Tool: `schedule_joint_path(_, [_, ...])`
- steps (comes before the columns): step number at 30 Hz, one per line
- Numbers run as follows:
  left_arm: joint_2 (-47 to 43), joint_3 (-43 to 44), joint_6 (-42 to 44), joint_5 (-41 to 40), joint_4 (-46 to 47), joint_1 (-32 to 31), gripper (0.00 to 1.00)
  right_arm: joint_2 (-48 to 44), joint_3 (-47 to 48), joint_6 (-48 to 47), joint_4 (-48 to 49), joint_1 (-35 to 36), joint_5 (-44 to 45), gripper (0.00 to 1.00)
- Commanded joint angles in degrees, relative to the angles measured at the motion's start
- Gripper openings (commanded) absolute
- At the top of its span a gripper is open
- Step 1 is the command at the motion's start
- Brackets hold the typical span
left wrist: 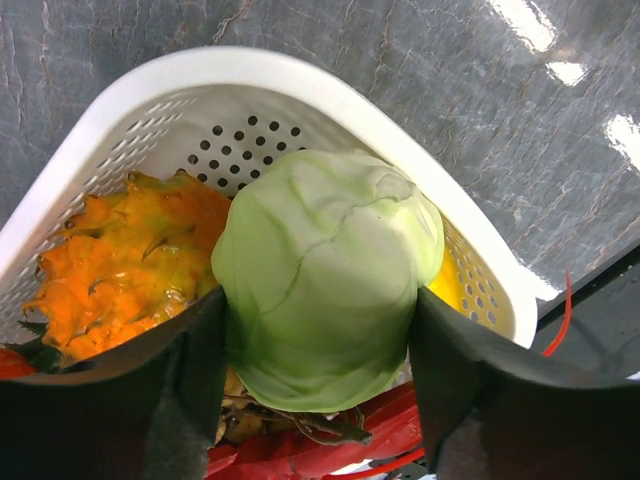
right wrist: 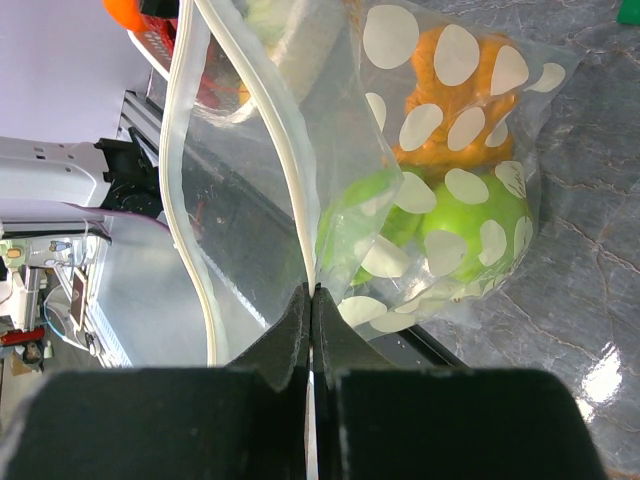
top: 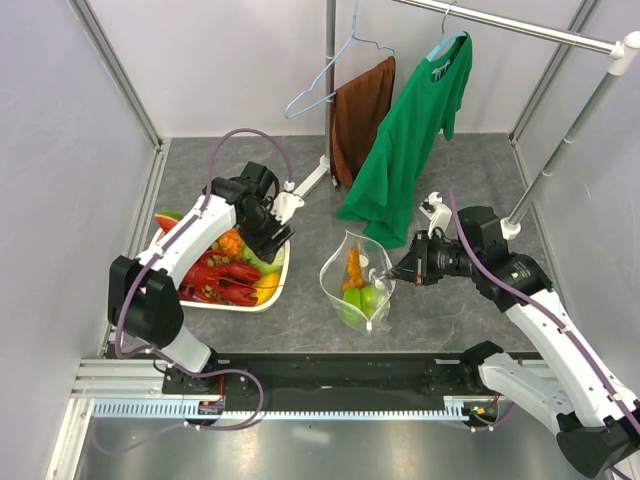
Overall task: Place the food in the zip-top bag and seal the zipper
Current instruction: Pick up the fake vegetable from the bin, then place the fake vegetable in the zipper food storage bag.
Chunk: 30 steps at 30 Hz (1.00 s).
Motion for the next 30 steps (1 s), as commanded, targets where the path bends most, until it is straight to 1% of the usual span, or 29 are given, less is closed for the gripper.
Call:
schedule_joint_path(1, [-5.03, 2.72, 0.20, 1.75, -3.29, -0.69, 0.63, -0.06, 0.01, -0.80, 0.87, -0.25, 0.26, 0.00])
schedule_joint_path(3, [-5.92, 4.55, 0.02, 1.57, -4.34, -0.69, 0.59, -0.14, 0.01, -0.80, 0.78, -0.25, 0.26, 0.00])
schedule_joint_path(12, [-7.33, 11.33, -1.56, 2.53, -6.54, -0.69, 0.57, -0.32, -0.17, -0.98, 0.78, -0.34, 0.61, 0.00])
schedule_joint_path(14, [-8.29, 13.69, -2.35, 4.46, -6.63, -0.77, 0.57, -0.32, -0.34, -0.98, 0.69, -0.25, 0.70, 0.00])
schedule_joint_path(16, [-9.17, 15.89, -3.14, 9.46, -6.89, -0.86, 0.57, -0.32, -0.43, -0.89, 0.78, -0.25, 0.61, 0.00])
schedule_joint_path(18, [-10.67, 20.02, -4.54, 14.37, -7.07, -2.26, 0.57, -0.15, -0.43, -0.98, 0.87, -0.25, 0.52, 0.00])
schedule_joint_path(19, [-11.28, 21.43, -5.07, 16.14, -6.90, -3.05, 0.57, -0.15, -0.34, -0.89, 0.78, -0.17, 0.61, 0.00])
schedule_joint_path(20, [-11.63, 24.14, -6.12, 17.47, -6.63, -5.15, 0.58, 0.03, -0.34, -0.89, 0.87, -0.25, 0.44, 0.00])
schedule_joint_path(22, [-12.34, 26.53, -7.45, 19.49, -6.11, -8.14, 0.58, 0.12, -0.34, -0.72, 1.31, -0.17, 0.26, 0.00])
schedule_joint_path(23, [-12.52, 28.37, -8.32, 20.28, -5.32, -11.55, 0.59, 0.29, -0.34, -0.46, 1.40, -0.25, 0.17, 0.00])
schedule_joint_path(25, [-12.17, 30.39, -8.94, 21.69, -4.88, -14.82, 0.60, 0.47, -0.17, -0.28, 1.57, -0.25, -0.01, 0.00])
schedule_joint_path(27, [-11.29, 31.20, -9.03, 25.46, -4.79, -17.38, 0.60, 0.65, 0.01, -0.28, 1.83, -0.25, -0.18, 0.00])
schedule_joint_path(28, [-10.16, 31.46, -8.77, 26.26, -4.79, -18.26, 0.60, 0.73, 0.18, -0.19, 1.92, -0.34, -0.18, 0.00])
schedule_joint_path(30, [-9.27, 31.02, -8.33, 26.19, -4.00, -22.12, 0.60, 0.82, 0.45, -0.10, 1.92, -0.25, -0.27, 0.00])
